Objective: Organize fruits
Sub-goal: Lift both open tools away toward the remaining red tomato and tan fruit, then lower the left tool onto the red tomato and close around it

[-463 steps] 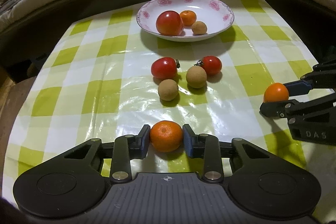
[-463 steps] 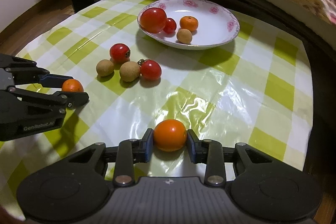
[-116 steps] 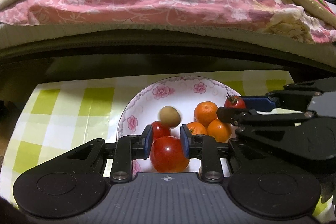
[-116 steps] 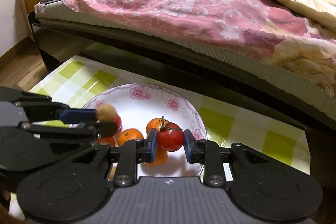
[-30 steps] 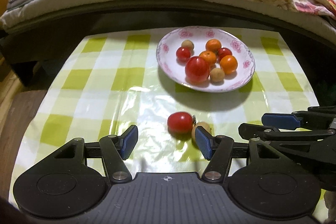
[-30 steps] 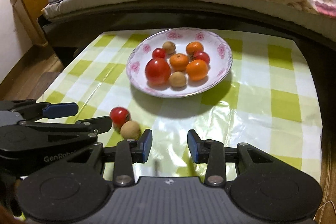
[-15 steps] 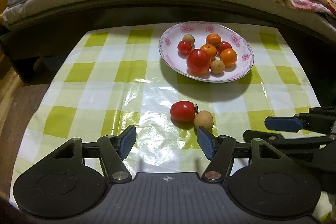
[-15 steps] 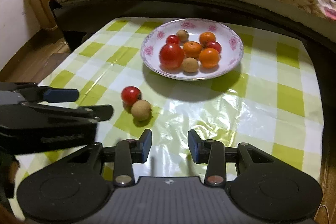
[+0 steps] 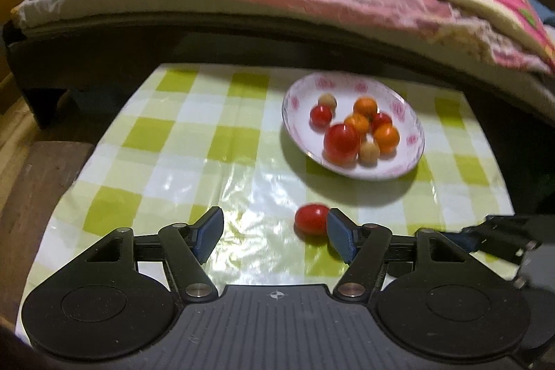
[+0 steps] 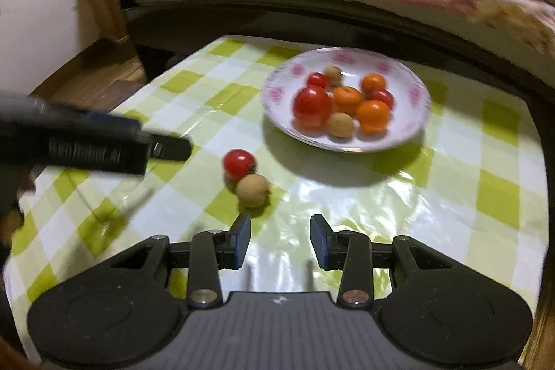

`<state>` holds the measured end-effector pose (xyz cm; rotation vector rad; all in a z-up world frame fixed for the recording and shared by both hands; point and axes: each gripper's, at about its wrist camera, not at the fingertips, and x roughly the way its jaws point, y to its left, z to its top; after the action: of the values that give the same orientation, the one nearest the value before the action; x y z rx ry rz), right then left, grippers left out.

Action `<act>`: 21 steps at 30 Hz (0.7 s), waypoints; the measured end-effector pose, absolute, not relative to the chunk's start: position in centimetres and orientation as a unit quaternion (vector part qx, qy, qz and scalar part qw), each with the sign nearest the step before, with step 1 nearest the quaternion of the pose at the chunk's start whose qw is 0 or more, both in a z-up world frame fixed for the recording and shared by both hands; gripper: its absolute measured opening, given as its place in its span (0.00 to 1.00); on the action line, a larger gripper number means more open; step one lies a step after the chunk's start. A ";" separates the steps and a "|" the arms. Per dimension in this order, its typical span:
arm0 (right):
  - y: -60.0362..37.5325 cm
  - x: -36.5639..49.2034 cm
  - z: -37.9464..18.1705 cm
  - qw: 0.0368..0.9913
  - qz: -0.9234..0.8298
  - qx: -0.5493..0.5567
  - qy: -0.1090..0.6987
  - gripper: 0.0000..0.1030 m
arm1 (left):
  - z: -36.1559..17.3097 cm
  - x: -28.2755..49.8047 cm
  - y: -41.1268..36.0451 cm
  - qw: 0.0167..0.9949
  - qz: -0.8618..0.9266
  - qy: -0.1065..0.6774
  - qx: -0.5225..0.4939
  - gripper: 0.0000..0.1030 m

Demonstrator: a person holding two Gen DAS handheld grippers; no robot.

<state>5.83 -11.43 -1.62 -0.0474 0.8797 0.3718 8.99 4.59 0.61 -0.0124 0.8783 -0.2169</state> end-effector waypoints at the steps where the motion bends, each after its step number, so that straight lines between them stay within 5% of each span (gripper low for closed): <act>1: -11.1 5.8 -1.6 0.889 0.187 -0.033 0.416 0.39 | 0.7 9.0 4.7 0.900 -0.106 0.423 -0.009 0.71; 21: -8.7 9.0 -3.5 0.880 0.218 -0.077 0.414 0.42 | -0.5 9.4 4.8 0.887 -0.112 0.449 -0.008 0.73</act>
<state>9.01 -8.74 -3.46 -0.1607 0.8626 0.4547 9.45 4.79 -0.45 -0.0158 0.9329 -0.2324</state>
